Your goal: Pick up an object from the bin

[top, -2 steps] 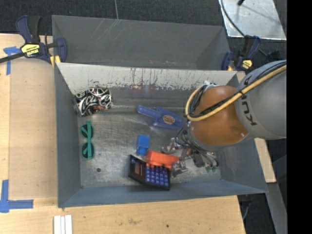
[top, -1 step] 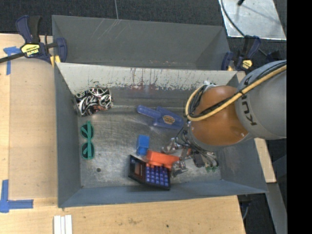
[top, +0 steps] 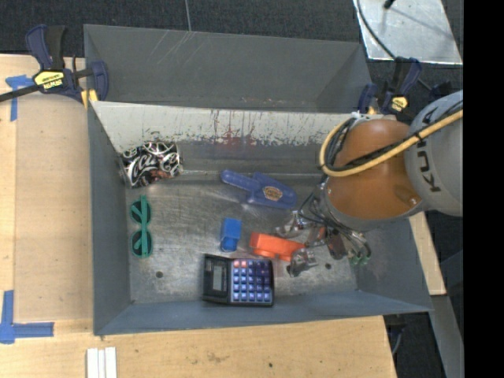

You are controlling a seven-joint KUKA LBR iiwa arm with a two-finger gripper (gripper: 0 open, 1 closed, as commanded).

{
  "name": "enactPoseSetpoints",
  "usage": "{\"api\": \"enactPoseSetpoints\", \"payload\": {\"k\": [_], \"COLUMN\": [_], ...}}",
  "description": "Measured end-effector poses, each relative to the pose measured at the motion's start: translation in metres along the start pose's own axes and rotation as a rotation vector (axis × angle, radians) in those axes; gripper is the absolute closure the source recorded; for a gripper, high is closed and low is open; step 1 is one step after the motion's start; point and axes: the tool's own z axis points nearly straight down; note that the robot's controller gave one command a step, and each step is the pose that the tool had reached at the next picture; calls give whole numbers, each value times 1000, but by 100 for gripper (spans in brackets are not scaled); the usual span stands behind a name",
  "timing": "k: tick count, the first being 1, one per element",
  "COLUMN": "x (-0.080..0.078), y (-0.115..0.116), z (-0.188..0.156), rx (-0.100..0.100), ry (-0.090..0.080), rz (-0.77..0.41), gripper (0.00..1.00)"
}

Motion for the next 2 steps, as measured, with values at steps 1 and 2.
{"api": "enactPoseSetpoints", "payload": {"k": [1,2], "x": [-13,-15], "y": [29,38], "z": [-72,-86], "rx": [1,0], "ry": [1,-2], "rz": [11,7], "gripper": [100,100]}}
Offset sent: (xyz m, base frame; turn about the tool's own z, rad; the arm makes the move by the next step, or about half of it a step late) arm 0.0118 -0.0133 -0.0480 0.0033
